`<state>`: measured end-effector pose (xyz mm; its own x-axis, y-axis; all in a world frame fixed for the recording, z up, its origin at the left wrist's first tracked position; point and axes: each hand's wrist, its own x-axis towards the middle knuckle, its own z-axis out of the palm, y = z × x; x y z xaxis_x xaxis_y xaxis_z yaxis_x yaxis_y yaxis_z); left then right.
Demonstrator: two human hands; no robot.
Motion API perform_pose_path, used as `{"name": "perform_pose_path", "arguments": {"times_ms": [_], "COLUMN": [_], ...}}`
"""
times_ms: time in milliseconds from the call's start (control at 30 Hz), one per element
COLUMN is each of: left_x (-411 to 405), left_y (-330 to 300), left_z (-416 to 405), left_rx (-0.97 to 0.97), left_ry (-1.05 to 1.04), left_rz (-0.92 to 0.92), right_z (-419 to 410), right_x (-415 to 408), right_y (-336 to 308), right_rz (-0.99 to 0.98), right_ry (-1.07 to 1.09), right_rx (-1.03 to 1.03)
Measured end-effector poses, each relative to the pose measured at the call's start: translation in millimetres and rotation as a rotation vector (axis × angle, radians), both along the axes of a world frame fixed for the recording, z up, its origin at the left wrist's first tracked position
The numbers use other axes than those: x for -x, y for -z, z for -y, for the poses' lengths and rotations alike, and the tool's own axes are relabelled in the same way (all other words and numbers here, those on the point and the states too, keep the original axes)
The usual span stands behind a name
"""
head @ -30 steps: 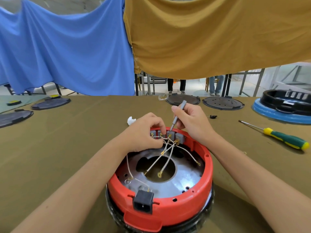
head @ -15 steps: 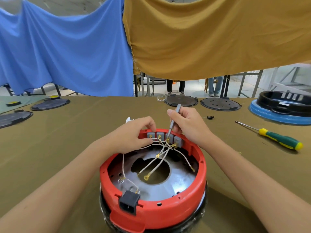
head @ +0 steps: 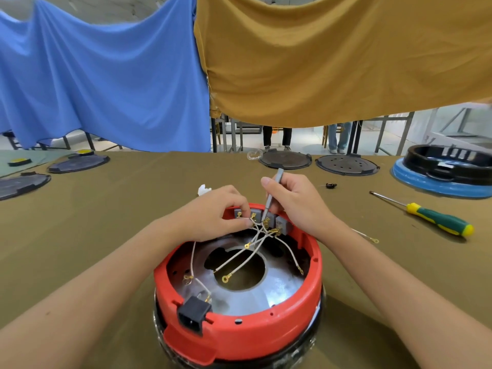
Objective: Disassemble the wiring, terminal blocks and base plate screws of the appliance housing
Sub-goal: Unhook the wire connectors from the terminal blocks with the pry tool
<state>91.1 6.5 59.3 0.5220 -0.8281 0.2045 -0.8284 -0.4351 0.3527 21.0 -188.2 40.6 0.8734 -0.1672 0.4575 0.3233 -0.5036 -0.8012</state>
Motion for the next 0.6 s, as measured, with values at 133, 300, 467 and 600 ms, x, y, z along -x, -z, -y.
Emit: {"name": "perform_pose_path", "arguments": {"times_ms": [133,300,467,600], "left_x": [2.1,3.5,3.6,3.9], "left_y": [3.4,2.0,2.4,2.9], "left_z": [-1.0,-0.5,-0.9,-0.9], "left_rx": [0.038,0.067,0.061,0.057], "left_ry": [-0.02,-0.024,-0.025,-0.025], "left_rz": [0.008,-0.015,-0.036,-0.047], "right_z": [-0.1,-0.5,-2.5,-3.6], "right_x": [0.3,2.3,4.8,7.0], "right_y": [-0.1,-1.0,-2.6,-4.5], "right_rz": [0.021,0.068,0.128,0.138], "right_ry": [0.013,0.05,0.076,0.094], "right_rx": [-0.055,-0.068,-0.003,0.058]}}
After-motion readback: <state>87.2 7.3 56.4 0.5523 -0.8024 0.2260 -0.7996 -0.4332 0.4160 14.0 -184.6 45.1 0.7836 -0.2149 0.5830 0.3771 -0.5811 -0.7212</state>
